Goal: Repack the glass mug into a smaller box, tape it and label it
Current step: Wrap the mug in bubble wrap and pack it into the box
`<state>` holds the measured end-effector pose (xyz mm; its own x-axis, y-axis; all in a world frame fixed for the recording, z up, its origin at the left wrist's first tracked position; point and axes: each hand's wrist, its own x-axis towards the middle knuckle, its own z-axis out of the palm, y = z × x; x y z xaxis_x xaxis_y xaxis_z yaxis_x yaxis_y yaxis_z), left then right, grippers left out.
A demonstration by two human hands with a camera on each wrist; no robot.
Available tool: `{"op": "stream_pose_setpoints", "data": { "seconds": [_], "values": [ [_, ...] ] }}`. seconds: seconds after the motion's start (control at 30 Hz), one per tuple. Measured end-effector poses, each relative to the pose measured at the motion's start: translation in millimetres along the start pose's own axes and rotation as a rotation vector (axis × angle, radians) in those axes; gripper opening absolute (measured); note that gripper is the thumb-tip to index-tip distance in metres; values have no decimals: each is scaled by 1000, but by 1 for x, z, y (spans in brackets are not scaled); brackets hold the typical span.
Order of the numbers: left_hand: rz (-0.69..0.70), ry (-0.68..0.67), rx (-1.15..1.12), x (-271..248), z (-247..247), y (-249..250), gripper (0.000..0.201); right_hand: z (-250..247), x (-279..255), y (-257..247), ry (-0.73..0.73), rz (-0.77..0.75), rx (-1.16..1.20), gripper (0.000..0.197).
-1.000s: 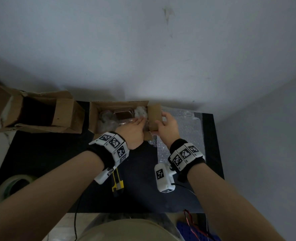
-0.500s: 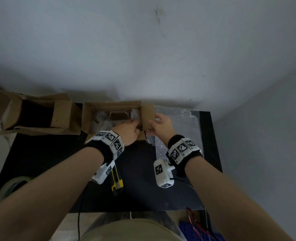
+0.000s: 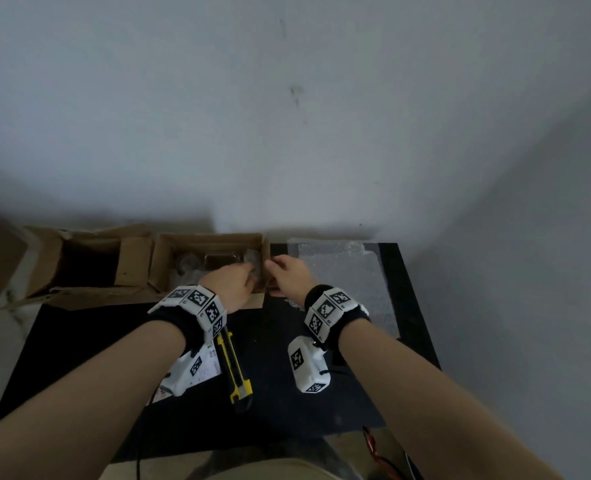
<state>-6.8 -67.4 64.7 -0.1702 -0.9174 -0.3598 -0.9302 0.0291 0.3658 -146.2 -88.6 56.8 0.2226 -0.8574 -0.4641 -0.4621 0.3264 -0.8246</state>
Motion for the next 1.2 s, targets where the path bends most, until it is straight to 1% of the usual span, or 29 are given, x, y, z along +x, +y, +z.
{"op": "stream_pose_setpoints", "data": {
  "seconds": [0.07, 0.17, 0.27, 0.33, 0.4, 0.47, 0.53, 0.67, 0.77, 0.83, 0.9, 1.0, 1.13, 1.2],
  "values": [
    [22, 66, 23, -5, -3, 0, 33, -1, -6, -3, 41, -45, -121, 35],
    [69, 198, -24, -8, -9, 10, 47, -16, -18, -4, 77, -89, -317, 33],
    [158, 289, -20, -9, -12, 31, 50, -39, -30, 3, 101, -112, -503, 33],
    [246, 320, 30, -8, -9, 48, 48, -56, -35, 11, 122, -131, -592, 32],
    [322, 320, 89, -7, -2, 65, 47, -73, -39, 23, 146, -137, -659, 31],
    [348, 303, 115, -3, 9, 82, 44, -91, -43, 35, 162, -129, -715, 31],
    [329, 271, 122, 1, 22, 96, 44, -110, -43, 51, 159, -123, -774, 31],
    [231, 152, 145, 12, 56, 110, 43, -139, -41, 85, 126, -114, -832, 33],
    [137, 54, 158, 24, 83, 116, 45, -154, -33, 112, 70, -91, -837, 35],
    [84, 20, 147, 34, 101, 118, 44, -163, -26, 127, 19, -104, -858, 37],
    [58, 2, 151, 45, 114, 120, 47, -171, -18, 140, -20, -131, -883, 41],
    [63, 17, 181, 63, 130, 117, 53, -177, -1, 155, -48, -165, -907, 47],
    [28, 12, 163, 79, 144, 110, 57, -178, 20, 169, -11, -245, -917, 58],
    [9, 18, 153, 81, 147, 106, 60, -177, 29, 176, -32, -248, -919, 62]
  ]
}}
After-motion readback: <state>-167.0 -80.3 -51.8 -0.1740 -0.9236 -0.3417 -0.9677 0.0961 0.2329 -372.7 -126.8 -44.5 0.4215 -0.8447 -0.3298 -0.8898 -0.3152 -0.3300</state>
